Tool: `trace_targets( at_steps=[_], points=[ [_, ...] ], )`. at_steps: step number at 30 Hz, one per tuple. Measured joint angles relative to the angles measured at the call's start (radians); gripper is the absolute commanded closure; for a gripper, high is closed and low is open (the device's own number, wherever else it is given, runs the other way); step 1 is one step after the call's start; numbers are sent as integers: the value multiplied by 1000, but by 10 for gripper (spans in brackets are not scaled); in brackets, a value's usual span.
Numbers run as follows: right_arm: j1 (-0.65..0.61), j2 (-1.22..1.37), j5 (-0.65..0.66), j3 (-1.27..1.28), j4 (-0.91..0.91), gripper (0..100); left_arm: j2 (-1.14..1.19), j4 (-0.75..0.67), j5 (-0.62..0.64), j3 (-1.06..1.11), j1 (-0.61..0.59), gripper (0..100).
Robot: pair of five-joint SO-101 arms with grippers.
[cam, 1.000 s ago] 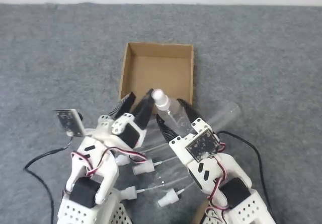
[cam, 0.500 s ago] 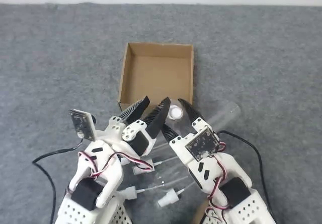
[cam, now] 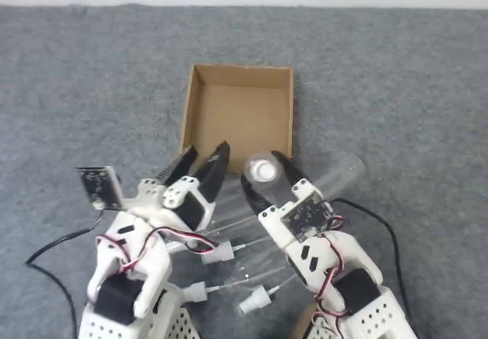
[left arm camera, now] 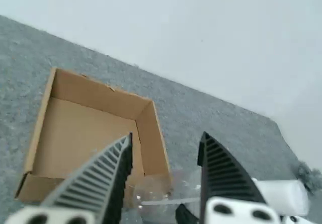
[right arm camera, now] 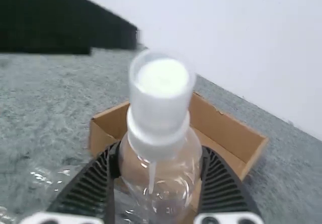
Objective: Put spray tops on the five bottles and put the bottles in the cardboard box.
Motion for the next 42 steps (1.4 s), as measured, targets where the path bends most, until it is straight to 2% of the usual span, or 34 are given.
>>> trace_targets(
  at_steps=[6,11,15,19,25,29,35,38,42],
  points=[
    [71,0,0,0,0,950,0,84,-23,-78,-72,796],
    [74,-2,0,0,52,950,0,184,-239,-126,-141,802],
    [74,-11,0,-2,87,950,0,186,-298,-126,-166,858],
    [74,-12,0,-2,91,950,0,186,-385,-126,-206,862],
    [72,-15,2,-2,95,950,29,186,-430,-169,-209,862],
    [72,-15,2,-2,95,950,222,186,-440,-255,-209,856],
    [72,-15,2,-2,97,950,559,186,-443,-371,-245,777],
    [72,-15,2,-2,97,950,666,186,-442,-413,-298,778],
    [72,-15,2,-2,97,950,743,186,-442,-443,-302,779]
  ],
)
